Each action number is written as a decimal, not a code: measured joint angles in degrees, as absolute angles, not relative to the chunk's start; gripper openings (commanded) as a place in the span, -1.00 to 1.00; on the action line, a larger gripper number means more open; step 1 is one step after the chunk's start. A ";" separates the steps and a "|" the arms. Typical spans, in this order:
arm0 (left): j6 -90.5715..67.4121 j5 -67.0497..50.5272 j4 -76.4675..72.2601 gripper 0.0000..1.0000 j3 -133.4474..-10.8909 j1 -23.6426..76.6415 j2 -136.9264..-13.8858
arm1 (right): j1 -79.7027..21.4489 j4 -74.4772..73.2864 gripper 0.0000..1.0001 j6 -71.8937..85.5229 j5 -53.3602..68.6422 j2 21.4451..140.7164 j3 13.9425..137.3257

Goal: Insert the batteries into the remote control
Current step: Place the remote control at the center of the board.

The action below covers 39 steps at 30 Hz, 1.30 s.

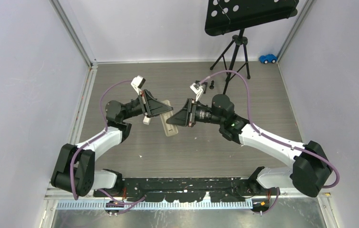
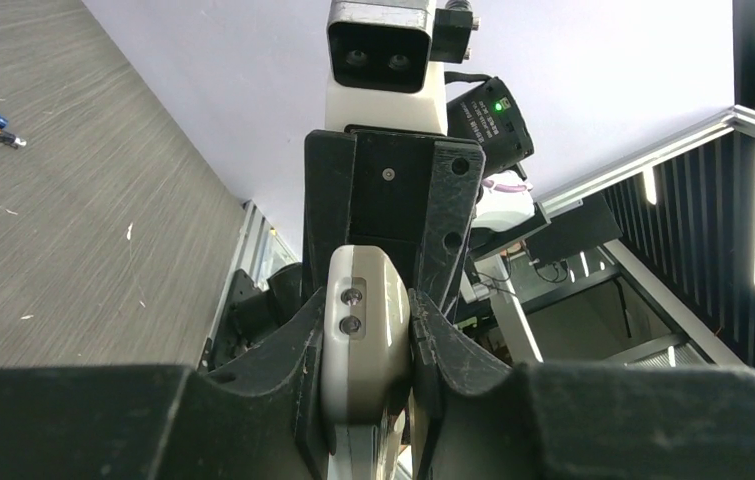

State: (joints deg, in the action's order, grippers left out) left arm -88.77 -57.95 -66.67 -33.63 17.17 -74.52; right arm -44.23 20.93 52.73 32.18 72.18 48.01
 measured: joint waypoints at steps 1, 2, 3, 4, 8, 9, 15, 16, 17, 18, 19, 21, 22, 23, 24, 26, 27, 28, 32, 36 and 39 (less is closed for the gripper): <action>-88.77 -57.98 -66.61 -0.98 -33.63 17.17 -74.52 | -44.38 21.50 -0.40 52.84 32.47 72.71 48.27; -88.71 -57.98 -66.59 -0.95 -33.63 17.15 -74.52 | -44.53 22.06 -0.54 52.95 32.67 73.10 48.36; -88.53 -58.19 -66.61 -0.89 -33.63 17.08 -74.50 | -44.60 22.70 -0.69 53.67 33.01 73.52 48.36; -88.23 -58.19 -66.54 -0.80 -33.63 16.99 -74.48 | -44.56 23.03 -0.85 53.98 33.28 73.82 48.36; -85.89 -58.04 -62.76 -0.05 -33.69 16.69 -73.25 | -44.40 23.90 -0.99 55.66 34.00 74.81 48.40; -84.47 -57.52 -60.07 0.16 -33.82 16.71 -72.36 | -44.40 23.73 -0.99 55.51 33.87 74.87 48.40; -67.85 -49.10 -31.57 0.94 -37.10 17.12 -64.07 | -45.12 10.72 -0.99 49.76 24.18 73.30 50.09; -64.62 -46.87 -25.76 0.98 -38.00 17.19 -62.70 | -45.25 6.92 -0.99 48.31 21.30 72.60 50.87; -61.12 -43.97 -19.35 0.99 -39.11 17.26 -61.43 | -45.34 2.66 -0.99 46.83 17.54 71.83 51.81; -58.00 -40.82 -13.61 0.99 -40.23 17.23 -60.47 | -45.25 -1.39 -0.99 45.52 13.43 71.11 52.73; -55.79 -38.33 -9.45 0.99 -41.01 17.21 -59.88 | -45.08 -4.36 -0.99 44.53 9.98 70.72 53.39; -50.94 -31.29 0.49 0.99 -43.11 17.21 -59.09 | -44.42 -11.20 -0.99 42.13 1.21 70.35 54.87; -48.77 -27.97 4.75 0.99 -43.99 17.21 -59.00 | -44.16 -14.37 -0.99 40.99 -3.14 70.54 55.46; -47.31 -25.58 7.79 0.99 -44.49 17.21 -59.00 | -43.99 -16.95 -0.99 40.21 -6.57 70.96 55.86; -45.43 -22.50 11.57 0.99 -44.95 17.21 -59.02 | -43.68 -20.08 -0.99 39.09 -11.14 71.77 56.47; -42.78 -18.39 16.69 0.99 -45.25 17.17 -59.16 | -42.85 -25.98 -0.99 37.28 -19.84 75.11 58.30; -41.60 -16.62 18.98 0.99 -45.41 17.17 -59.46 | -42.15 -28.49 -0.99 36.49 -23.20 77.43 59.44; -40.75 -15.03 21.08 0.99 -45.63 17.17 -59.94 | -41.43 -30.50 -0.99 35.73 -25.87 80.07 60.60; -38.11 -10.28 25.41 0.99 -46.02 17.17 -61.84 | -38.04 -33.65 -0.99 32.21 -33.10 91.02 63.18; -36.53 -7.46 27.44 0.99 -46.35 17.17 -63.66 | -35.88 -34.85 -0.99 28.27 -37.32 101.34 66.22; -35.48 -6.63 28.08 0.99 -46.96 17.17 -65.19 | -35.86 -34.92 -0.99 25.63 -39.66 107.90 69.80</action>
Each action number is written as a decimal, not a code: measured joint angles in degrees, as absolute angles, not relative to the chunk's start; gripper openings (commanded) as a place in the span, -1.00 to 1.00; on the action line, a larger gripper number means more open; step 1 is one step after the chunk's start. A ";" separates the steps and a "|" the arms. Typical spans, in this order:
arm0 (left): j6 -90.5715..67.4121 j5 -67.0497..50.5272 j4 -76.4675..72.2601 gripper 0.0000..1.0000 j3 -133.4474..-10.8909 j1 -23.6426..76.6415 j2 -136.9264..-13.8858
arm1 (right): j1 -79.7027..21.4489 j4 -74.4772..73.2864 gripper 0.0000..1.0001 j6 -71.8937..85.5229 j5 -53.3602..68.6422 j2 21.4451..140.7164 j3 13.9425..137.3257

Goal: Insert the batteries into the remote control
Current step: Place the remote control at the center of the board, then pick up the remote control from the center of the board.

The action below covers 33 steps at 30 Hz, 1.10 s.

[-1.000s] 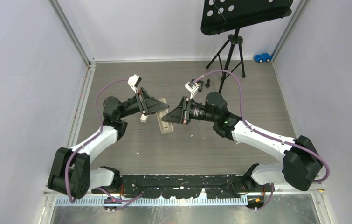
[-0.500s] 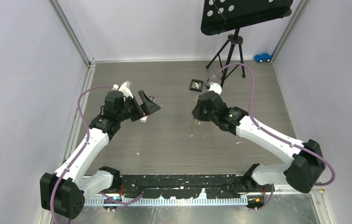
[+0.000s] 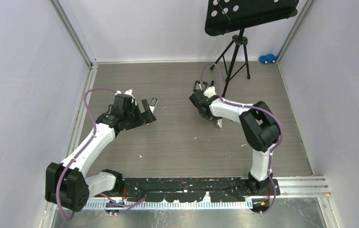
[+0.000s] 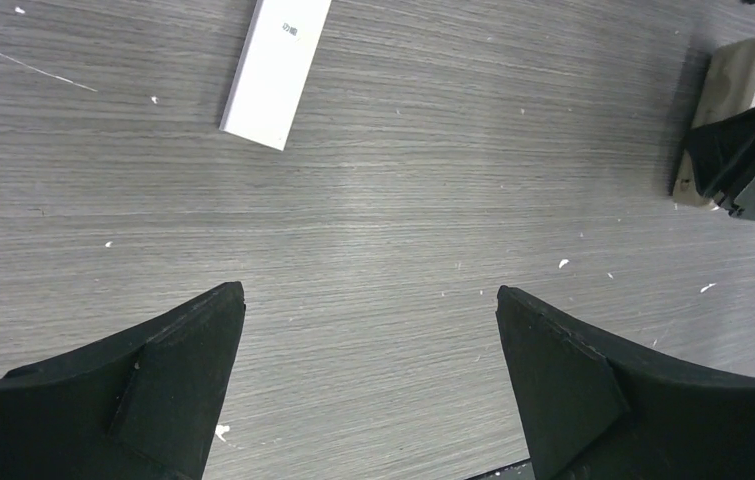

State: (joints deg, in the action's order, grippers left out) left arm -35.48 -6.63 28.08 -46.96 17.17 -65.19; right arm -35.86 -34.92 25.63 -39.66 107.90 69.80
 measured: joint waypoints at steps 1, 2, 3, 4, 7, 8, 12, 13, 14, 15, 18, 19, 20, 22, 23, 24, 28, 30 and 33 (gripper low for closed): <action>-35.33 -6.55 28.08 0.99 -47.07 17.17 -65.67 | -35.90 -35.05 -0.99 24.93 -40.18 109.16 70.67; -35.24 -6.57 28.10 0.99 -47.11 17.17 -66.06 | -35.90 -35.22 -0.95 24.12 -40.97 110.21 71.61; -35.22 -6.57 28.10 0.99 -47.13 17.17 -66.48 | -35.90 -35.22 -0.82 23.59 -41.36 110.91 72.42; -35.18 -6.57 28.12 0.99 -47.13 17.17 -66.87 | -35.92 -35.20 -0.66 23.11 -41.50 111.53 73.17; -35.05 -6.57 28.14 0.99 -47.31 17.17 -67.99 | -35.92 -35.20 -0.28 22.31 -41.43 112.53 74.46; -35.07 -6.59 28.14 0.99 -47.55 17.17 -68.47 | -35.92 -35.16 -0.16 22.13 -41.23 112.55 74.61; -35.27 -7.81 27.97 0.97 -49.45 17.17 -71.46 | -35.81 -34.00 0.16 22.79 -37.45 112.55 74.65; -35.29 -8.38 27.86 0.97 -50.52 17.17 -73.01 | -35.81 -33.74 0.26 22.79 -36.58 112.40 74.65; -35.29 -8.69 27.70 0.97 -51.16 17.17 -73.97 | -35.81 -33.23 0.33 23.00 -35.27 112.09 74.63; -35.22 -8.88 27.66 0.96 -51.94 17.17 -75.09 | -35.81 -32.80 0.37 23.27 -34.35 111.77 74.59; -34.61 -8.97 27.70 0.96 -54.37 17.17 -77.80 | -35.77 -31.03 0.42 24.08 -30.13 109.60 73.08; -34.20 -8.78 27.70 0.96 -55.22 17.17 -78.59 | -35.75 -30.68 0.43 24.40 -28.60 108.27 72.23; -33.89 -8.54 27.73 0.96 -55.90 17.17 -79.20 | -35.64 -30.28 0.43 24.77 -27.33 106.89 71.37; -33.08 -7.42 27.73 0.96 -57.49 17.17 -80.55 | -35.29 -29.19 0.43 25.85 -25.06 103.50 69.30; -32.64 -6.61 27.77 0.96 -58.19 17.17 -81.17 | -35.11 -28.67 0.43 26.46 -24.05 101.36 67.96; -32.25 -5.74 27.73 0.96 -58.83 17.17 -81.82 | -34.96 -28.23 0.43 27.14 -23.20 99.11 66.70; -30.24 -1.43 28.25 0.96 -60.99 17.06 -85.43 | -33.69 -26.85 0.43 29.36 -21.10 89.82 61.93; -29.39 0.23 28.64 0.94 -62.41 16.91 -88.03 | -32.86 -26.22 0.43 30.44 -20.10 84.88 59.70; -28.91 1.98 29.67 0.87 -64.97 16.73 -93.06 | -32.03 -25.91 0.43 31.88 -18.96 79.50 57.65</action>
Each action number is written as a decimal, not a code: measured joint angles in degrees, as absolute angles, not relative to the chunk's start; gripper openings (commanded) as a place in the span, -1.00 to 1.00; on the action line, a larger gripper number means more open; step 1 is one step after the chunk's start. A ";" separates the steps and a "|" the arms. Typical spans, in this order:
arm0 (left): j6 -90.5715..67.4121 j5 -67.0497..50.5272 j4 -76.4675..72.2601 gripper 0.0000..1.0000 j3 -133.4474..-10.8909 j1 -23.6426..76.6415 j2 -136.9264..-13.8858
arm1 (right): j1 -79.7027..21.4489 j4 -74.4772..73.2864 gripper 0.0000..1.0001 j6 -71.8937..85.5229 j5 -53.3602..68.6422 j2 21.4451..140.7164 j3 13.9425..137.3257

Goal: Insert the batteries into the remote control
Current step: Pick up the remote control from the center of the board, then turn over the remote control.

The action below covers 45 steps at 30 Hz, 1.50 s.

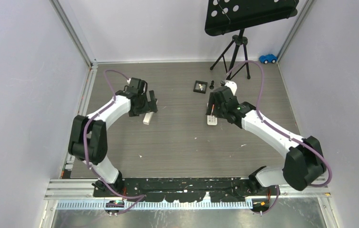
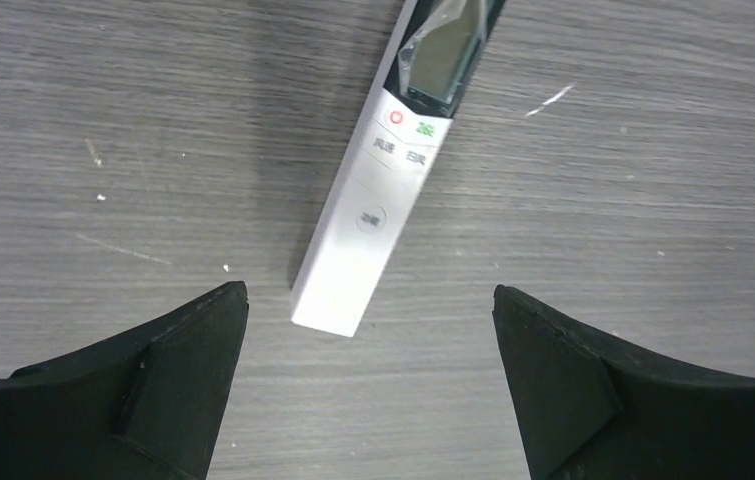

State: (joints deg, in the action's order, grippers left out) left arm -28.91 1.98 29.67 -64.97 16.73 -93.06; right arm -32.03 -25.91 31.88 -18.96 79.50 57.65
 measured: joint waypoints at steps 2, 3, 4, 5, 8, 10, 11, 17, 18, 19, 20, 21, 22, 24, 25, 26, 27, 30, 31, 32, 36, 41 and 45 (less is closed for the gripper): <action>-28.40 1.96 29.91 0.84 -65.82 16.69 -95.81 | -31.97 -25.82 0.42 32.62 -18.35 77.19 56.64; -28.14 1.93 29.91 0.82 -65.91 16.69 -96.97 | -31.99 -25.80 0.42 32.99 -17.93 76.40 56.16; -27.97 1.93 30.11 0.75 -65.91 16.69 -97.93 | -31.99 -25.82 0.42 33.23 -17.63 75.92 55.77; -27.77 1.96 30.35 0.66 -65.95 16.69 -98.87 | -31.97 -25.80 0.42 33.56 -17.06 75.37 55.22; -27.00 1.91 30.85 0.41 -66.48 16.69 -101.62 | -31.97 -25.80 0.41 34.83 -15.11 73.76 53.06; -26.44 1.85 30.79 0.21 -66.61 16.71 -103.15 | -31.97 -25.76 0.39 35.86 -13.89 73.06 51.59; -26.24 2.09 30.87 0.12 -66.65 16.78 -103.68 | -31.94 -25.74 0.38 36.40 -13.32 72.97 51.00; -24.97 3.03 30.72 -0.65 -67.24 18.17 -104.40 | -31.75 -24.93 0.33 39.42 -9.45 73.03 48.71; -24.75 3.42 30.74 -0.87 -67.40 18.59 -104.55 | -31.75 -24.69 0.33 39.81 -8.75 73.03 48.49; -24.86 3.88 30.76 -0.99 -67.53 18.92 -104.64 | -31.75 -24.36 0.33 40.32 -8.12 73.06 48.31; -24.67 4.01 30.76 -1.00 -67.66 19.18 -104.68 | -31.73 -24.18 0.34 40.66 -7.57 73.12 48.27; -24.45 4.03 30.81 -1.00 -67.81 19.38 -104.77 | -31.73 -23.77 0.34 41.01 -6.92 73.17 48.21; -24.45 4.01 30.79 -1.00 -67.83 19.55 -104.79 | -31.73 -23.46 0.34 41.30 -6.22 73.23 48.16; -24.36 2.98 30.85 -1.00 -67.85 19.62 -104.79 | -31.68 -22.26 0.35 42.06 -4.93 73.25 47.88; -24.36 2.24 30.83 -1.00 -67.85 19.62 -104.79 | -31.64 -21.78 0.35 42.28 -4.47 73.25 47.75; -24.38 0.60 30.74 -1.00 -67.85 19.62 -104.77 | -31.64 -20.71 0.36 42.61 -3.66 73.25 47.35; -24.47 -1.41 30.65 -1.00 -67.81 19.62 -104.68 | -31.64 -19.57 0.38 42.92 -3.14 73.25 46.89; -25.12 -9.67 29.98 -1.00 -67.22 19.46 -103.15 | -31.62 -15.03 0.44 44.97 -0.75 73.23 44.66; -25.39 -13.19 29.36 -1.00 -66.72 19.46 -102.00 | -31.53 -12.99 0.48 45.87 0.32 73.21 43.62; -26.06 -16.93 28.38 -1.00 -66.11 19.53 -100.55 | -31.42 -10.63 0.50 47.07 1.69 73.19 42.46; -33.06 -30.39 18.96 -1.00 -62.15 19.81 -93.41 | -31.35 6.28 0.60 52.47 8.21 72.07 34.96; -46.61 -42.98 -0.12 -1.00 -56.75 22.00 -87.66 | -31.35 26.22 0.60 61.04 11.49 71.59 28.88; -53.65 -48.97 -10.13 -1.00 -56.18 24.82 -86.65 | -31.35 37.82 0.60 66.24 12.67 71.61 29.15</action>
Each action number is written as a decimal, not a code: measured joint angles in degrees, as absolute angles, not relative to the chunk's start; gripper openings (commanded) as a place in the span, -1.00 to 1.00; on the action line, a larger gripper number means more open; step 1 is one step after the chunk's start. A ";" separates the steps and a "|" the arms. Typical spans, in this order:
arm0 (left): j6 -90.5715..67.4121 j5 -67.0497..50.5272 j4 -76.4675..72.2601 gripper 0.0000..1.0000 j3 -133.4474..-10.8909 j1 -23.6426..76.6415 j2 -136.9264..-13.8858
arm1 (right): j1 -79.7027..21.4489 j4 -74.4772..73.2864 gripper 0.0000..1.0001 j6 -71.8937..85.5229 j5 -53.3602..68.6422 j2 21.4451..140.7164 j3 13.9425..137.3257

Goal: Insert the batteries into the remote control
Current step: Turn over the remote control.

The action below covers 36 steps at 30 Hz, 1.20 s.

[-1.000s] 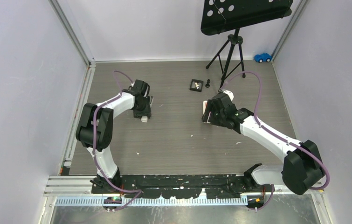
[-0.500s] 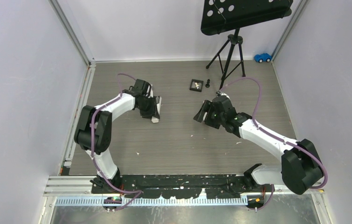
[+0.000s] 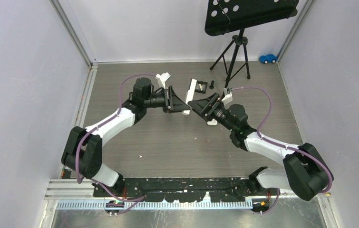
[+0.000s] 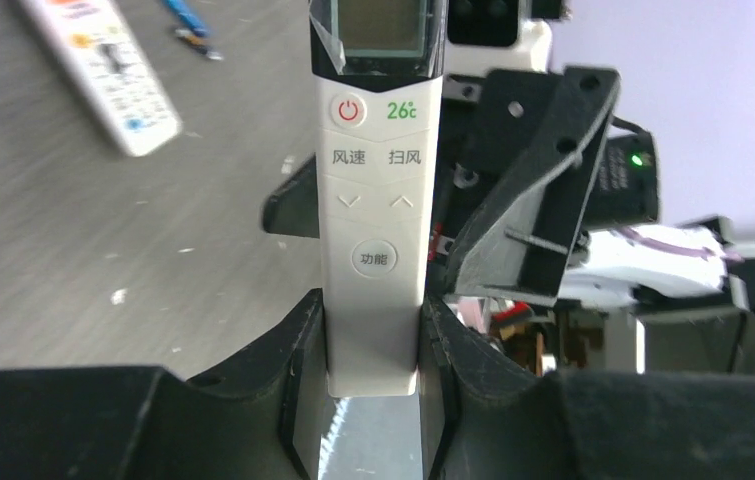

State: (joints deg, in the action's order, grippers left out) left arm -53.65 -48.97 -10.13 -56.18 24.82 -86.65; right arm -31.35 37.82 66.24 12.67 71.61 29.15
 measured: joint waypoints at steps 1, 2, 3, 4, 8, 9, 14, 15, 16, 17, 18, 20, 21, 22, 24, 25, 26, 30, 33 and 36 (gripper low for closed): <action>-55.31 -50.39 -12.60 -1.00 -56.03 25.96 -86.32 | -31.35 41.17 0.60 67.46 12.88 71.61 29.15; -56.51 -51.31 -14.24 -1.00 -55.81 26.35 -86.02 | -31.35 43.11 0.59 67.99 13.04 71.61 29.17; -57.93 -52.38 -16.27 -1.00 -55.42 26.61 -85.62 | -31.35 45.30 0.56 68.79 13.06 71.61 29.21; -59.48 -53.25 -18.50 -1.00 -54.96 26.63 -85.23 | -31.35 47.03 0.54 69.34 13.13 71.61 29.36; -65.08 -55.94 -26.94 -1.00 -53.25 26.50 -84.73 | -31.35 51.57 0.29 70.72 13.39 71.66 30.00; -66.52 -56.62 -29.17 -1.00 -52.75 26.46 -84.73 | -31.35 52.42 0.19 70.89 13.52 71.72 30.13; -71.70 -58.74 -36.51 -1.00 -51.18 26.46 -84.73 | -31.35 55.53 -0.10 71.88 15.46 73.36 31.97; -72.23 -58.81 -37.21 -1.00 -51.09 26.46 -84.73 | -31.35 56.03 -0.14 72.03 16.12 73.82 32.40; -72.95 -58.96 -37.91 -1.00 -51.05 26.46 -84.75 | -31.35 56.47 -0.20 72.03 16.71 74.15 32.84; -73.23 -59.16 -38.35 -1.00 -51.05 26.44 -84.75 | -31.35 56.75 -0.26 71.94 17.39 74.46 33.28; -73.52 -59.27 -38.96 -1.00 -51.05 26.44 -84.75 | -31.33 57.04 -0.35 71.88 17.96 74.70 33.67; -73.82 -59.57 -40.10 -0.74 -51.05 26.22 -84.75 | -31.20 56.97 -0.58 71.72 19.05 75.05 34.48; -73.93 -59.75 -40.47 -0.50 -51.05 26.11 -84.75 | -31.14 56.88 -0.68 71.31 19.44 75.07 34.79; -73.93 -59.99 -40.53 -0.24 -51.07 26.06 -84.75 | -31.05 56.10 -0.78 70.72 19.94 75.05 35.27; -72.84 -60.27 -40.16 0.12 -51.18 25.82 -84.71 | -30.87 54.22 -0.93 69.06 21.08 74.98 36.32; -71.85 -60.58 -38.87 0.25 -51.42 25.65 -84.68 | -30.87 52.71 -0.98 67.35 21.71 74.74 36.95; -70.48 -60.73 -37.06 0.36 -51.77 25.58 -84.53 | -30.89 50.65 -0.99 65.54 22.46 74.35 37.54; -60.14 -60.97 -21.58 0.58 -55.51 24.71 -82.28 | -30.94 36.14 -0.99 53.65 26.57 70.76 41.34; -48.88 -59.94 -4.16 0.60 -61.93 22.81 -79.64 | -30.94 25.45 -0.99 44.73 30.74 68.07 45.12; -38.28 -59.51 9.78 0.55 -69.17 21.47 -78.00 | -30.89 17.10 -0.99 37.74 37.80 67.53 49.54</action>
State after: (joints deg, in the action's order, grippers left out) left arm -38.28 -59.51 9.78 -69.17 21.47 -78.00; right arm -30.89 17.10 37.74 37.80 67.53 49.54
